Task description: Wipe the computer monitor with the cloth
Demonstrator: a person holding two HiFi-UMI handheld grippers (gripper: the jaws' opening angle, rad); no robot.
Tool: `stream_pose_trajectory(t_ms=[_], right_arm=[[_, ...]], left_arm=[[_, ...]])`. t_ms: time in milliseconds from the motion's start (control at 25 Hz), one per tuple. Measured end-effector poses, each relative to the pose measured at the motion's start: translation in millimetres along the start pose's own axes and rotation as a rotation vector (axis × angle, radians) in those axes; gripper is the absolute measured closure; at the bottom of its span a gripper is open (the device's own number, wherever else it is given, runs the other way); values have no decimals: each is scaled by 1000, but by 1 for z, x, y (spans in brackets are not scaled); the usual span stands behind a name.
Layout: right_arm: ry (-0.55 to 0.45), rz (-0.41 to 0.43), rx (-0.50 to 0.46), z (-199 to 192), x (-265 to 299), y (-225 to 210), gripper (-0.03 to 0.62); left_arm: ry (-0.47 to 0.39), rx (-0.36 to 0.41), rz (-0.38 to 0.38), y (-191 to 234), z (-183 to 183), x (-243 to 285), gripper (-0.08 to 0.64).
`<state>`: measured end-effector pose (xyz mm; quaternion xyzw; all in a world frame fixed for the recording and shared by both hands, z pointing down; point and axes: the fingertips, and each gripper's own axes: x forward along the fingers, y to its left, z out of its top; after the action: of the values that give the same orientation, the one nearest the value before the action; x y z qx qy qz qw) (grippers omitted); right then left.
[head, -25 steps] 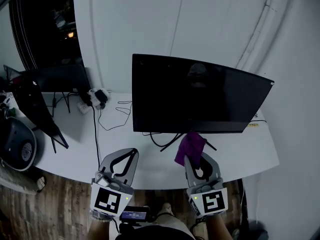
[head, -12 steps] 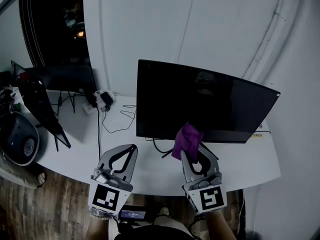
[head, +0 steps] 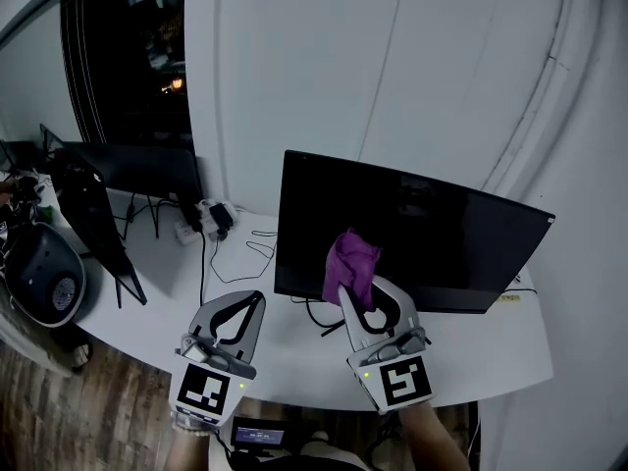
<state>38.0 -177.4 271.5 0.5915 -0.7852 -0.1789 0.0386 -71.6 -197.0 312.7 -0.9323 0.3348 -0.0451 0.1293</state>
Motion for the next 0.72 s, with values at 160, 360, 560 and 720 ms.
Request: stream_pose_trajectory(t_ms=[160,360,560,720], right_arm=[[-37,30,-13,12,23,-2,502],[-42,50,-30,19,45,-5,502],[-61,73,-35,33,74,-6,502],[-90,90,-17,45,97,-1,502]], left_arm=[[11,7,18,10,0,2,554],[35,11,58,19,-4,-2,554],[30,17,73,25,1,-3,554],[28,21,84,28,2,-8,554]])
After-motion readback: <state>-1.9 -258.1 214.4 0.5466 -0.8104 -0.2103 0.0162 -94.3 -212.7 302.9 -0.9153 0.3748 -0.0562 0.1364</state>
